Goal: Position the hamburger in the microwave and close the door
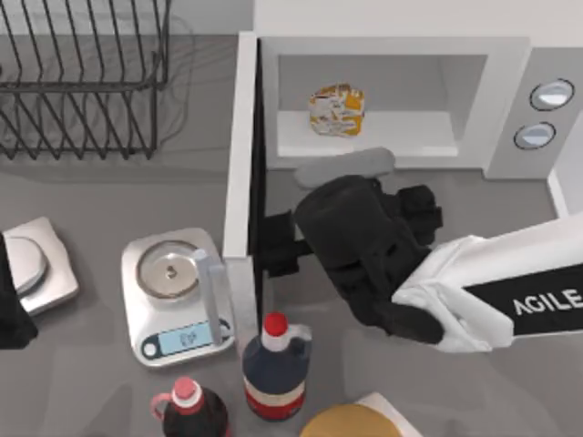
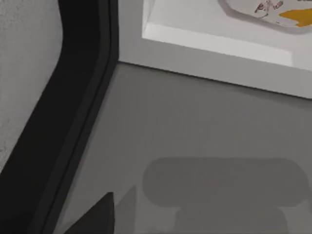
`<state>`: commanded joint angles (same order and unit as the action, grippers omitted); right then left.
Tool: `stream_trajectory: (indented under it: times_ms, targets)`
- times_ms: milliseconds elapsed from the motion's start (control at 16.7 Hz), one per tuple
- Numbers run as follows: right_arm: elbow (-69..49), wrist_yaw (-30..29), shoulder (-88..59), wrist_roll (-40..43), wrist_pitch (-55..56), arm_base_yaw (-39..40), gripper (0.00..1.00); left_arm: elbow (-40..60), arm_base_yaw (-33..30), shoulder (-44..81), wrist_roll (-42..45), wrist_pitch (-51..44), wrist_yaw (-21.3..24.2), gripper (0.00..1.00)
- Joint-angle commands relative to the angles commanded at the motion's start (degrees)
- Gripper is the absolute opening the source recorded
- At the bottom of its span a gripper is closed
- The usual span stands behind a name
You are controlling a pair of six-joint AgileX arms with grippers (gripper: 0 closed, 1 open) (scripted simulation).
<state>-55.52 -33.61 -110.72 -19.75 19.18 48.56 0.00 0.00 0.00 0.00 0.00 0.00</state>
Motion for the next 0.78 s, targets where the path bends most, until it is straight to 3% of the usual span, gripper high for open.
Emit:
stream_trajectory:
  times_ms: [780]
  targets:
    - [0.0,2.1,3.3,2.0,-20.6,-0.7,1.0,0.0,0.0,0.0,0.0,0.0,0.0,1.0]
